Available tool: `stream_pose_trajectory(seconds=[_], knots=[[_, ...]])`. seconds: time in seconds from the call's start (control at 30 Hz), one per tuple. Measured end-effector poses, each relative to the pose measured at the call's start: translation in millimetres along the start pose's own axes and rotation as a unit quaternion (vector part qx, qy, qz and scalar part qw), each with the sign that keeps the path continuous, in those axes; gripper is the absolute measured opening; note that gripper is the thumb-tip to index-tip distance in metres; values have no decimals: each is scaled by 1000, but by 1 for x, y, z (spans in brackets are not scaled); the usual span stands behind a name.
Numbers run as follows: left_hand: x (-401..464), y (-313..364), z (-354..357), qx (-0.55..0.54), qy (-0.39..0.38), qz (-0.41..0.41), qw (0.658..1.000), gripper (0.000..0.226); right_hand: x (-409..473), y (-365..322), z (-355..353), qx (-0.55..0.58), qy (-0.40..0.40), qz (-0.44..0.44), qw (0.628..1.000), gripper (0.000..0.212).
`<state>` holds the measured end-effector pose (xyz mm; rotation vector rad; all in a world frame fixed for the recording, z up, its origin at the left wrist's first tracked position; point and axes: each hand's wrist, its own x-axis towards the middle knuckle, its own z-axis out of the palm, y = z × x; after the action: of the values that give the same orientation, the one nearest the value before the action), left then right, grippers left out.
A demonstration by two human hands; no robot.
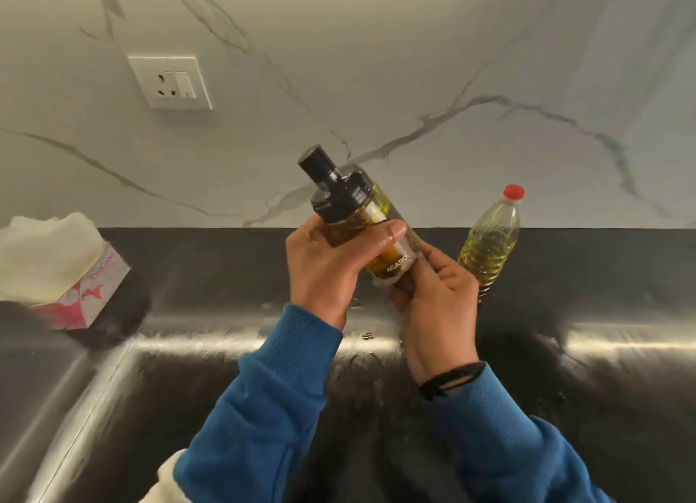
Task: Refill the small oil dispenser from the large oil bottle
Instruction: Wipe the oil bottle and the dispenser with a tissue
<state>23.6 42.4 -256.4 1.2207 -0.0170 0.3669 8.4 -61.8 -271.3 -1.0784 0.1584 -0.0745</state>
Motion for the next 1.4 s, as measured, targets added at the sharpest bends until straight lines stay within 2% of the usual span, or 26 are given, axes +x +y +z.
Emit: stream_pose_trajectory(seconds=[0.2, 0.47, 0.8, 1.13, 1.4], knots=[[10, -6, -8, 50, -2, 75, 996, 35, -18, -2, 3, 66, -1, 69, 995, 23], [3, -11, -15, 44, -21, 40, 998, 32, -17, -5, -3, 110, 45, 52, 992, 23], [16, -24, -12, 67, -25, 44, 996, 37, -13, 10, -3, 72, 11, 111, 991, 25], [29, -82, -6, 120, -23, -12, 992, 46, 22, 22, -48, 102, 99, 155, 978, 27], [45, -159, -4, 213, 15, -107, 971, 47, 70, 74, -92, 91, 99, 260, 956, 30]])
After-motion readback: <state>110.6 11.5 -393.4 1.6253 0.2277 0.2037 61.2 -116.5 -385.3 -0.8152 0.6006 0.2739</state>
